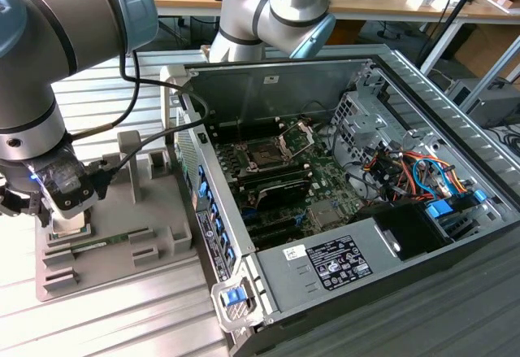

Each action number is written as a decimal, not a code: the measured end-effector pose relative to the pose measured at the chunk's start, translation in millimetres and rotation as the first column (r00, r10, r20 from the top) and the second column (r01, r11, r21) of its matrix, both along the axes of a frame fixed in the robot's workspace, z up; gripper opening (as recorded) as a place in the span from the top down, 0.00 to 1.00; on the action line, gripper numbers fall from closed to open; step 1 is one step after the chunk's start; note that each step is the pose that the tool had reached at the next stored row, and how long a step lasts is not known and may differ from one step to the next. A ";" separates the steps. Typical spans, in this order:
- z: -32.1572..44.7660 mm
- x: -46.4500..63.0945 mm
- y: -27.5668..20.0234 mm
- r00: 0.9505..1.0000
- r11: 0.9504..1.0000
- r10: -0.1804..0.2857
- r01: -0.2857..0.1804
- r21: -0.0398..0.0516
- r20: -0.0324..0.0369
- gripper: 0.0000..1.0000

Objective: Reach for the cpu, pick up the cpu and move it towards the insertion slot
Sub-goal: 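Pick up the cpu and move it towards the insertion slot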

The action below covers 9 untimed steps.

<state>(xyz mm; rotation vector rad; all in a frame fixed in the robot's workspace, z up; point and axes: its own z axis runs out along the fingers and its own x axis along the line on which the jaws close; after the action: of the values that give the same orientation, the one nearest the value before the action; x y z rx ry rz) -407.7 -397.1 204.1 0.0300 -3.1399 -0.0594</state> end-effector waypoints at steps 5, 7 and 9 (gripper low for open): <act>-0.1 0.0 0.0 1.000 1.000 0.000 0.000 0.000 0.000 0.40; -0.1 0.0 0.0 1.000 1.000 0.000 0.000 0.000 0.000 0.40; -0.1 0.0 0.0 1.000 1.000 0.000 0.000 0.000 0.000 0.40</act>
<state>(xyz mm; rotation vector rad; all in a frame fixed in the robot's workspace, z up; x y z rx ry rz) -407.7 -397.1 204.0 0.0300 -3.1400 -0.0594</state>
